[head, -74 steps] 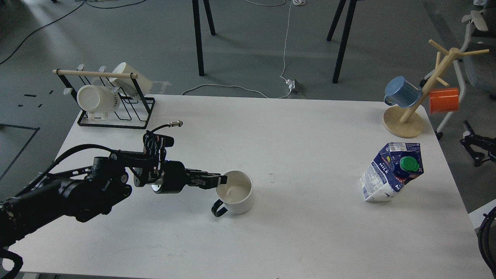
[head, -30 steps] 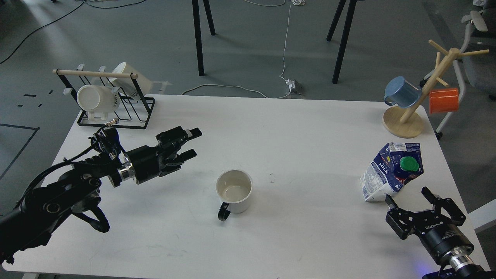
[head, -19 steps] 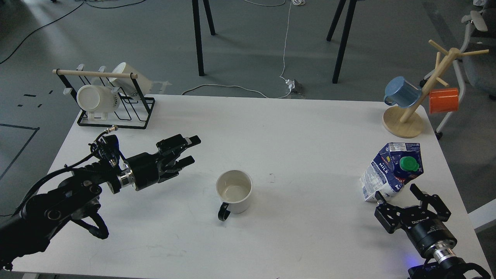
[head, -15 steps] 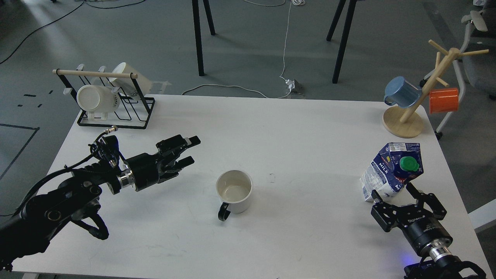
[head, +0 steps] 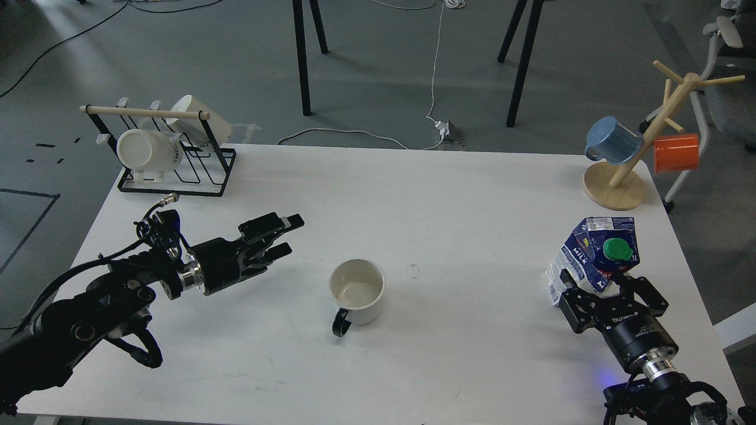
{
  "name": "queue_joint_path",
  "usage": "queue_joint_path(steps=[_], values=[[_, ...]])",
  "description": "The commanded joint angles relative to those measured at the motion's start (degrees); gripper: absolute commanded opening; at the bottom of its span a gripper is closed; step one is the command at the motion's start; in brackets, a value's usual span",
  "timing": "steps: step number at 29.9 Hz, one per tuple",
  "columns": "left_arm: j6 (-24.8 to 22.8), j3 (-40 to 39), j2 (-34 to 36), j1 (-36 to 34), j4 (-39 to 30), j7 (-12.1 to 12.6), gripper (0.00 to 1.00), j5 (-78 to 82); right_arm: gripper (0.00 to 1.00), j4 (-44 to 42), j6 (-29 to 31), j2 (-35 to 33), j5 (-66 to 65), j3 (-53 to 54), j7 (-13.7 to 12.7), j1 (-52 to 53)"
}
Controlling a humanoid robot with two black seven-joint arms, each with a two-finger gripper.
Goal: Place cup and milk with both arms
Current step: 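Carry the milk carton with the right gripper beside the white mug and release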
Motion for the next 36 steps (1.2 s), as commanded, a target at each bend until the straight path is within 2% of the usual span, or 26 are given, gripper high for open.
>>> queue_joint_path(steps=[1,2,4,5,12,22,29,36], values=[[0.0,0.0,0.0,0.0,0.3,0.0,0.94,1.09,0.51,-0.01,0.0,0.17,-0.1,0.41,0.14,-0.09],[0.0,0.0,0.0,0.0,0.3,0.0,0.94,1.7,0.5,0.08,0.0,0.17,-0.1,0.41,0.22,-0.09],[0.09,0.0,0.0,0.0,0.39,0.0,0.94,2.5,0.38,0.08,0.0,0.17,-0.1,0.5,0.57,-0.09],[0.09,0.0,0.0,0.0,0.56,0.0,0.94,2.67,0.37,0.08,0.0,0.17,-0.1,0.5,0.58,-0.09],[2.55,0.08,-0.09,0.44,0.74,0.0,0.94,2.94,0.37,1.83,0.0,0.17,-0.27,-0.21,0.4,-0.79],[2.55,0.08,0.0,0.79,0.74,0.0,0.94,2.94,0.37,11.85,0.0,0.78,-6.95,-2.4,0.31,-1.14],[2.64,0.08,0.0,1.41,0.65,0.0,0.94,3.73,0.37,10.72,0.0,6.05,-13.71,-7.32,0.31,-1.05],[2.64,0.08,0.09,2.11,0.74,0.0,0.94,4.26,0.37,10.45,0.0,8.34,-15.21,-10.14,0.31,-0.97]])
